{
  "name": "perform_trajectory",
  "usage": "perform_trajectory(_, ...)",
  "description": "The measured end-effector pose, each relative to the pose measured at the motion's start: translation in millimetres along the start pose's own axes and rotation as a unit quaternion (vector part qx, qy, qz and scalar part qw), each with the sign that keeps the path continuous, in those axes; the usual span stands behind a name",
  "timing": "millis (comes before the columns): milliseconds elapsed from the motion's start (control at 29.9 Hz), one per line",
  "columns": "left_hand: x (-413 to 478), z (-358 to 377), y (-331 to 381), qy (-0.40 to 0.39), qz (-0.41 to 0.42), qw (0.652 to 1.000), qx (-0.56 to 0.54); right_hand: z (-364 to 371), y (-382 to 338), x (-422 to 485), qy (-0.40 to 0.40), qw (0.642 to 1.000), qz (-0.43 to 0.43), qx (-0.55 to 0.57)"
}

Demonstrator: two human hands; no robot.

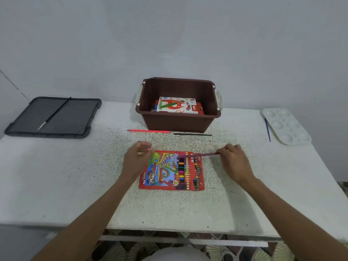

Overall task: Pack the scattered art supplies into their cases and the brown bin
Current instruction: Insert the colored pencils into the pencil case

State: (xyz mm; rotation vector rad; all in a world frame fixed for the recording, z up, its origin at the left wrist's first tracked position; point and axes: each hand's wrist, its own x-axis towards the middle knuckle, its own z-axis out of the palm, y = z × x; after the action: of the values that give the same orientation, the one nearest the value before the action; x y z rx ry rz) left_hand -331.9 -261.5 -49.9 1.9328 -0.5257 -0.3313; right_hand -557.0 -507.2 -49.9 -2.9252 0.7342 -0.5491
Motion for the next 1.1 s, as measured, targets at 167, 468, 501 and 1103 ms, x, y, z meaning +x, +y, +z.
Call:
perform_trajectory(167,-1,-8,-31,-0.067,0.126,0.976,0.166,-10,48,-6,-0.011,0.998,0.050,-0.047)
perform_trajectory(468,-4,-4,-36,-0.066,0.133,0.968,0.200,1,23,-4,-0.031,0.999,0.028,-0.022)
perform_trajectory(501,-4,-4,-36,-0.069,0.130,0.969,0.200,3,14,-3,-0.029,0.999,0.023,-0.007)
perform_trajectory(1103,2,-8,-36,-0.099,0.128,0.966,0.203,32,-61,-10,-0.049,0.986,0.019,0.157)
